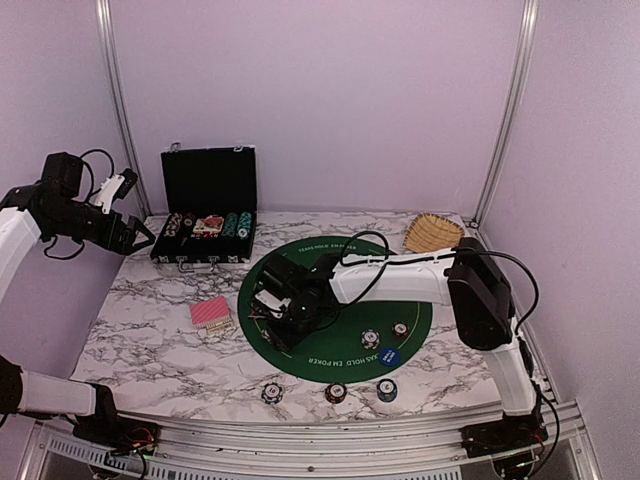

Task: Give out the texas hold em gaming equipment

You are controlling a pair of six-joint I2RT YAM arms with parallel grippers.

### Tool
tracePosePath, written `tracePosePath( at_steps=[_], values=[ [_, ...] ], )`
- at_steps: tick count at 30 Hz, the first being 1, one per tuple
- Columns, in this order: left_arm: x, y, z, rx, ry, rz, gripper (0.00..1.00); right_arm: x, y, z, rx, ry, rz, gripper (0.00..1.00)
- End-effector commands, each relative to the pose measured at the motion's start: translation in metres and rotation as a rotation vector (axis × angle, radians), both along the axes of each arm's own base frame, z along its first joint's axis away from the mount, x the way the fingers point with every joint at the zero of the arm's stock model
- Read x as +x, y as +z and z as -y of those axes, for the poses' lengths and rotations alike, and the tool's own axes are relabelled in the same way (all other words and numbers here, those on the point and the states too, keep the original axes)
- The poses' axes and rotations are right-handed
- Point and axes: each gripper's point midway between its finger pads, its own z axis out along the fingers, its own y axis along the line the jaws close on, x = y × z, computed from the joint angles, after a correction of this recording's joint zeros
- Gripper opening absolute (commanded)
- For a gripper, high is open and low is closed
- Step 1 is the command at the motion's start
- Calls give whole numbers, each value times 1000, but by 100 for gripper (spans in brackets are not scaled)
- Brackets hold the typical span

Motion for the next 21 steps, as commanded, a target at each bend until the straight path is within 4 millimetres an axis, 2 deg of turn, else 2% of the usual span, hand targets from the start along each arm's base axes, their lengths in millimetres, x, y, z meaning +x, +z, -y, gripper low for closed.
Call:
tracePosePath(
  at_steps=[1,6,13,18,21],
  values=[
    [-7,6,2,0,-8,10,99,5,-13,3,-18,7,7,35],
    [-7,7,3,-6,-10,12,99,5,-20,9,-40,8,3,40],
    [-5,8,2,-2,-6,11,99,6,-17,9,-37,11,11,59],
    [-5,8,2,-5,-7,11,99,10,4,13,-27,1,36,60],
    [-5,6,3,-9,-9,5,99,16,26,22,-29,-21,86,60]
  ],
)
